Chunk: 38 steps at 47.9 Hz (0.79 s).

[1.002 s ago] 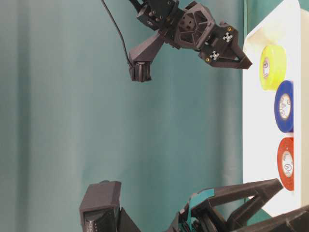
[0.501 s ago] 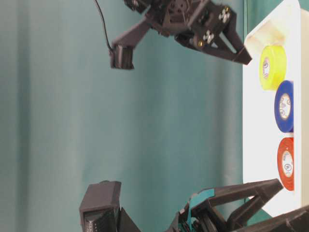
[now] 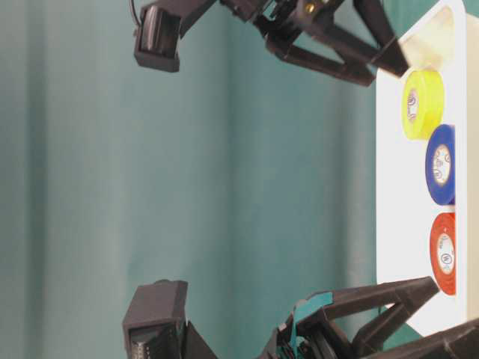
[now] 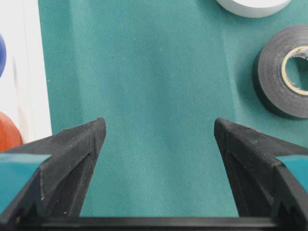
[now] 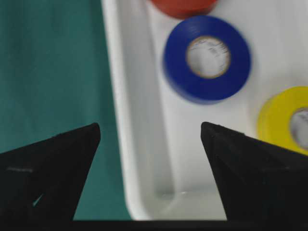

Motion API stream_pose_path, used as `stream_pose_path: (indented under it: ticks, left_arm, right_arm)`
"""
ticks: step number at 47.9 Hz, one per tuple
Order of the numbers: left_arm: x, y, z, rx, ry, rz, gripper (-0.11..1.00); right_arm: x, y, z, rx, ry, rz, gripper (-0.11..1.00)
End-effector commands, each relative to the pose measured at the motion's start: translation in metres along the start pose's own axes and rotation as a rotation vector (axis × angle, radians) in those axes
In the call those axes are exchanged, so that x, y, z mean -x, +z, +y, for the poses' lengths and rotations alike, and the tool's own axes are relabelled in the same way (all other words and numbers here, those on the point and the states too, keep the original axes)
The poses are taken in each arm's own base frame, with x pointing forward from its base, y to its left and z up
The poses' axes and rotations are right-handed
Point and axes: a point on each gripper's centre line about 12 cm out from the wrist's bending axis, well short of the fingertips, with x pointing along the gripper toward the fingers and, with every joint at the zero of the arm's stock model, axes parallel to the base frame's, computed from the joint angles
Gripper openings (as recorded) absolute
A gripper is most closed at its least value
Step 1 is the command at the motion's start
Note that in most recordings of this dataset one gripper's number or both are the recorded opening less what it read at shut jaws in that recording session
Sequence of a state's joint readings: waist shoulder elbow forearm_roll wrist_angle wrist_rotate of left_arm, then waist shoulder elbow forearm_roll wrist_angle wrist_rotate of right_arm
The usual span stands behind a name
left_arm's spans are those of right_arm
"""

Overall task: Put the tape alternately from left to right into the white case.
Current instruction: 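Release the yellow roll in the tray and withdraw the right gripper, then lower the left gripper onto the teal roll and grip its hole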

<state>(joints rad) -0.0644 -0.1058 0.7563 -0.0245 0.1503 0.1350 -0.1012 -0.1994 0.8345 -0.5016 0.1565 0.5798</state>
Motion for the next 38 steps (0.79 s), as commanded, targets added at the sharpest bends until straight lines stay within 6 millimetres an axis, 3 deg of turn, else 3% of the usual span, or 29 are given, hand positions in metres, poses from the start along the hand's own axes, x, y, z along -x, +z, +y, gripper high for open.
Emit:
stream_pose_path:
  ticks: [1,21,38]
  left_arm:
    - [0.004,0.010,-0.002,-0.002,-0.002,-0.033,0.93]
    - [0.004,0.010,-0.009,-0.017,-0.016,-0.033,0.93]
    - [0.005,0.007,-0.041,-0.072,-0.082,-0.018,0.93]
  right_arm:
    - [0.007,0.004,0.007,0.015,0.021,-0.028,0.83]
    - [0.011,-0.003,0.017,0.040,0.047,-0.021,0.83]
    - [0.010,-0.004,0.018,0.040,0.047,-0.020,0.83]
